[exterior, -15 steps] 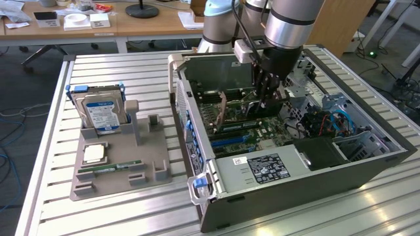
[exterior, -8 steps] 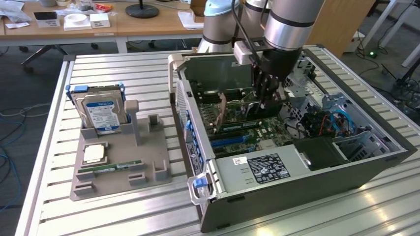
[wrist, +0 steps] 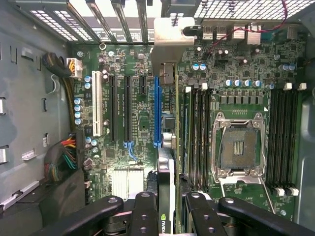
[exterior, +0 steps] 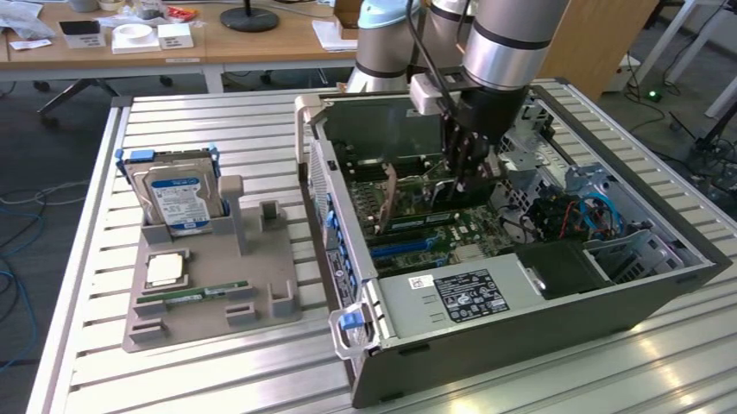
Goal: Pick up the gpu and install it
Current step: 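Insert the gpu into the slot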
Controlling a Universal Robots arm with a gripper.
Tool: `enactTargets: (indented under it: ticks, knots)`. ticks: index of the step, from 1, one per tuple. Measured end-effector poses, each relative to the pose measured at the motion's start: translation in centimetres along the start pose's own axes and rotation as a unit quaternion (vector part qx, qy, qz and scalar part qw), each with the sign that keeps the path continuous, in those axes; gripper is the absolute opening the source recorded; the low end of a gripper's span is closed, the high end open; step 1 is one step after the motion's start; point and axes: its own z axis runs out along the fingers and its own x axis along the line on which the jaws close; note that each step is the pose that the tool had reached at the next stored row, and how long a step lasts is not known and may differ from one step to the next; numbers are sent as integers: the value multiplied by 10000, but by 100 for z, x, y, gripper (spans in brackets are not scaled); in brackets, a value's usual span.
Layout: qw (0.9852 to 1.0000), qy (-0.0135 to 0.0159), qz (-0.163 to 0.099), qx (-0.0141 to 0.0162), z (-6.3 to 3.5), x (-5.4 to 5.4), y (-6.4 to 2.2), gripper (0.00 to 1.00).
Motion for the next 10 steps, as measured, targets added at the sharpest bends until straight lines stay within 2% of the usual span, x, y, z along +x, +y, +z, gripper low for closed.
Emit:
enactTargets:
  ticks: [10]
  knots:
    - [10000,2,0,-1,79,2,2,27]
